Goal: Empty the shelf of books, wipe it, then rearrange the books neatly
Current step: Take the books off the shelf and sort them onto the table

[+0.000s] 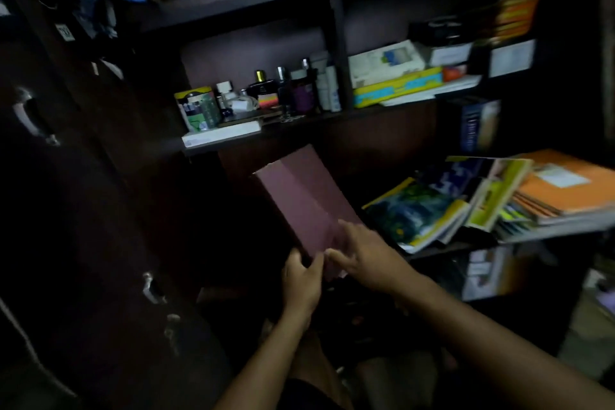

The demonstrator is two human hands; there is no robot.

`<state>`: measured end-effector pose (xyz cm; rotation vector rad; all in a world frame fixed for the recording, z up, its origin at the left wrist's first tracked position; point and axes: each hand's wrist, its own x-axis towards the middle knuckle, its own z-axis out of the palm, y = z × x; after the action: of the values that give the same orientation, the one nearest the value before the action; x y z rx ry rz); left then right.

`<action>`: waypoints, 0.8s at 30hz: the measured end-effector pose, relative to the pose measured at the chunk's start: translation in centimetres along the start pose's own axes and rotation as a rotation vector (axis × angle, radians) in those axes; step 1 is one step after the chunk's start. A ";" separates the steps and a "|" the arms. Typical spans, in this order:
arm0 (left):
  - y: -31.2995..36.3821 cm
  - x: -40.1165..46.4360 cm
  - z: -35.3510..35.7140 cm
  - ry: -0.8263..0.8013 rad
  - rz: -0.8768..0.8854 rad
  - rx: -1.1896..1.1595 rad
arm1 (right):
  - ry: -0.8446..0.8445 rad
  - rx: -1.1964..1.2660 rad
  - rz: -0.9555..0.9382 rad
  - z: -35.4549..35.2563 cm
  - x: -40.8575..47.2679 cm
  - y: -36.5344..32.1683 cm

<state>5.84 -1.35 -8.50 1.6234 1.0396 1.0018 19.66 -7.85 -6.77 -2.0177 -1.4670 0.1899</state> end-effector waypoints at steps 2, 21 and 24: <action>0.9 -2.1 0.4 -0.038 -0.038 -0.198 | 0.157 0.071 0.142 -3.0 -2.6 2.3; 18.3 -27.0 24.8 -1.481 -0.077 -0.305 | 1.046 0.930 0.774 -25.0 -44.8 5.5; 19.9 -32.4 28.9 -1.575 0.095 -0.288 | 1.159 0.810 0.785 -27.0 -50.4 6.0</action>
<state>26.38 -43.79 -0.83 1.5777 -0.2573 -0.2432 18.30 -65.07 -0.85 -1.4104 0.1600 -0.0765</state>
